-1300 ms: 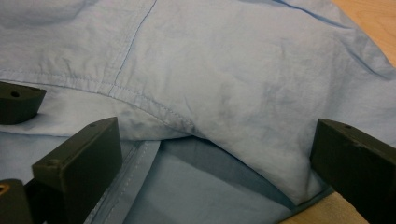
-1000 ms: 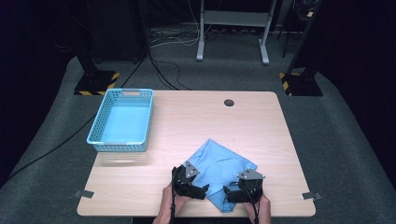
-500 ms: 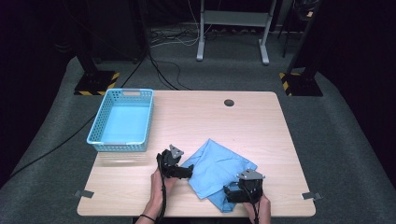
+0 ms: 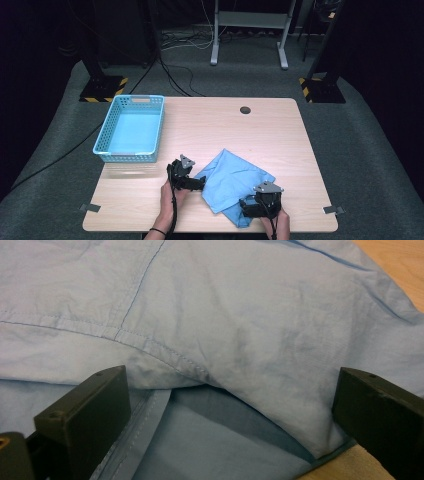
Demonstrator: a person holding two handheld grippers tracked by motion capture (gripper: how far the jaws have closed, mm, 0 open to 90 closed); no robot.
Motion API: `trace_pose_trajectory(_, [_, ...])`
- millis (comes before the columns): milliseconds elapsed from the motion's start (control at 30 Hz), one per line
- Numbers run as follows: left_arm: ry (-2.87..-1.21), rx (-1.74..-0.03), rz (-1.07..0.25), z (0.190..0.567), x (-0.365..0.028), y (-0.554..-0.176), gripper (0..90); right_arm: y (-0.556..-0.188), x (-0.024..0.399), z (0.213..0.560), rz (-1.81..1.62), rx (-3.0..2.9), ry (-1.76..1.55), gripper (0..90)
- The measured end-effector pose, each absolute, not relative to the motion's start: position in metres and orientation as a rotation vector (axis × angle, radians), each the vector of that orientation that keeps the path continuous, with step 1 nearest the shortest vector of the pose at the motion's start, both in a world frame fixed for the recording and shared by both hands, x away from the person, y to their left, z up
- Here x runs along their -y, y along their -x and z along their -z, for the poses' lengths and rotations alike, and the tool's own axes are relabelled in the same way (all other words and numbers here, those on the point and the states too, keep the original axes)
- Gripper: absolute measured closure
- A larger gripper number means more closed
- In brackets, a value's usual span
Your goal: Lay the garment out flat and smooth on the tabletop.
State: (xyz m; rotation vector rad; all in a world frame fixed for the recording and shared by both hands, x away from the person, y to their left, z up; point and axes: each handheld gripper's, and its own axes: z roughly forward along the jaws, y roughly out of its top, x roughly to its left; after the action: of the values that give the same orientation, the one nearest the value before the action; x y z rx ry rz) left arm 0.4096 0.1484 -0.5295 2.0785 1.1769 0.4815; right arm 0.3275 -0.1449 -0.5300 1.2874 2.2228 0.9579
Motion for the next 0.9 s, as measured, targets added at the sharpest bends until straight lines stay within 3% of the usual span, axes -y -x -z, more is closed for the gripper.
trace_pose_trajectory(667, [-2.082, -1.182, -0.483, 0.529, -0.147, -0.413, 0.1, -0.323, 0.138, 0.517, -0.937, -2.225, -1.201, 0.7])
trace_pose_trajectory(900, [-2.08, -1.179, -0.485, 0.53, -0.146, -0.413, 0.3, -0.312, 0.103, 0.504, -0.944, -2.327, -1.062, 0.7])
